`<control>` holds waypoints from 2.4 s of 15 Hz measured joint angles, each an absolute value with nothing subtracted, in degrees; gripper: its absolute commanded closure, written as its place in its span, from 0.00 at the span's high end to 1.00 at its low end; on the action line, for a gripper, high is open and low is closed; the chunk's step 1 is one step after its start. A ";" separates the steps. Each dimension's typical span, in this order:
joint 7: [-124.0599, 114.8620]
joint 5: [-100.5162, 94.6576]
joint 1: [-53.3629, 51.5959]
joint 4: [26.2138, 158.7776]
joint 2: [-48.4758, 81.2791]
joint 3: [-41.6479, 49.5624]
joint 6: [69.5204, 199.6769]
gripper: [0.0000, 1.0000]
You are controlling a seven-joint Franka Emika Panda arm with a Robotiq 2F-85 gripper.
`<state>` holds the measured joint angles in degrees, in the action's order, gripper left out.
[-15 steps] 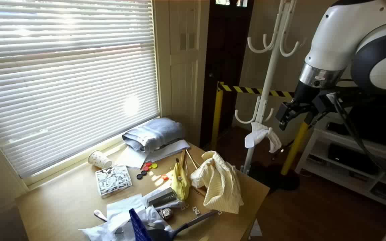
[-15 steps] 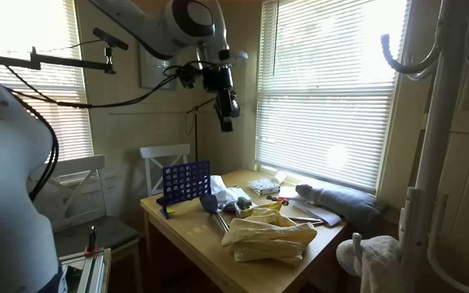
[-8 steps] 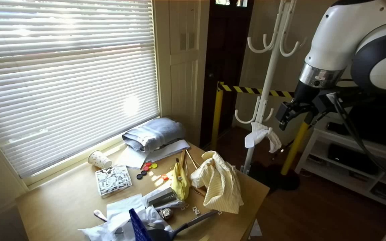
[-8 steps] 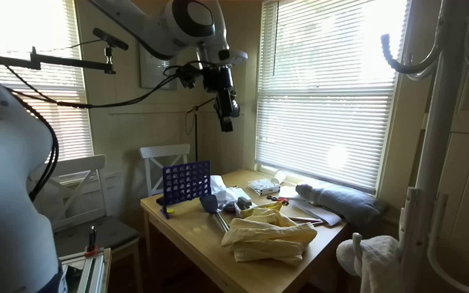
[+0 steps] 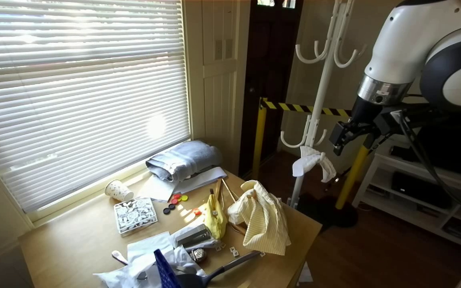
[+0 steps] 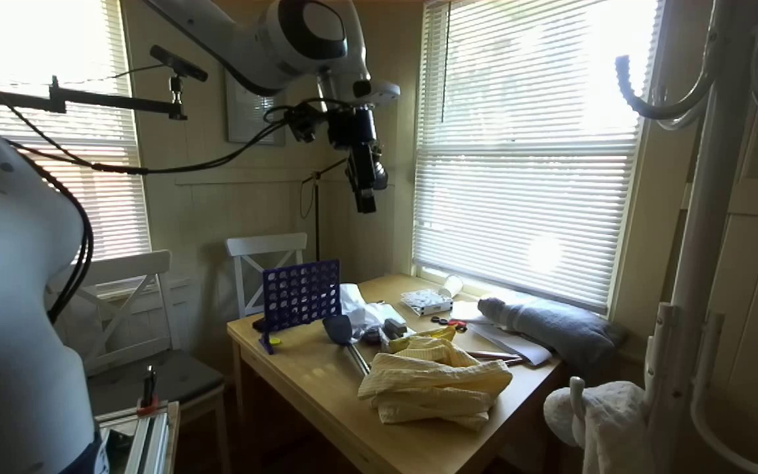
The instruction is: Put the towel on the coat rack
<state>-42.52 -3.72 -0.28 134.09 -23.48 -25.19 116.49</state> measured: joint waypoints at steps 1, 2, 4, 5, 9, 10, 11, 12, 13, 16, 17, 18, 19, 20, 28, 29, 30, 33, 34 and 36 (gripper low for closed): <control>-42.86 -4.18 -0.58 134.09 -23.44 -24.79 116.57 1.00; -42.93 -4.90 -0.71 134.08 -23.13 -24.45 117.58 1.00; -42.93 -6.39 -0.84 133.93 -21.13 -23.84 121.32 1.00; -42.93 -6.74 -0.86 133.61 -19.51 -23.57 123.08 1.00; -40.45 -6.99 -1.94 130.06 -9.77 -22.04 129.66 1.00; -39.28 -6.99 -2.69 128.59 -6.90 -21.58 130.61 1.00; -38.53 -7.19 -3.52 126.85 -4.05 -21.25 130.70 1.00; -38.08 -7.63 -4.48 124.98 -1.28 -20.88 130.55 1.00; -37.79 -8.17 -5.55 123.05 1.37 -20.43 130.13 1.00; -37.66 -9.44 -9.06 117.68 8.56 -18.30 127.02 1.00; -37.37 -9.45 -10.19 116.08 10.82 -17.41 125.76 1.00; -36.92 -9.45 -11.21 114.55 13.00 -16.56 124.51 1.00; -36.30 -9.45 -12.18 112.96 15.25 -15.73 123.22 1.00; -35.73 -9.45 -13.07 111.29 17.47 -14.90 121.72 1.00; -34.89 -8.09 -16.26 105.47 24.01 -11.78 117.52 1.00; -34.96 -7.06 -16.64 105.30 24.42 -11.45 117.52 1.00; -35.01 -5.86 -16.94 104.72 25.36 -11.24 117.49 1.00; -35.99 -2.58 -17.84 101.51 30.46 -10.83 117.49 1.00; -36.24 -1.64 -18.19 100.06 32.61 -10.58 117.47 1.00; -36.70 0.42 -18.62 96.92 36.95 -10.04 116.90 1.00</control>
<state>-36.70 0.42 -18.62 96.92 36.95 -10.04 116.90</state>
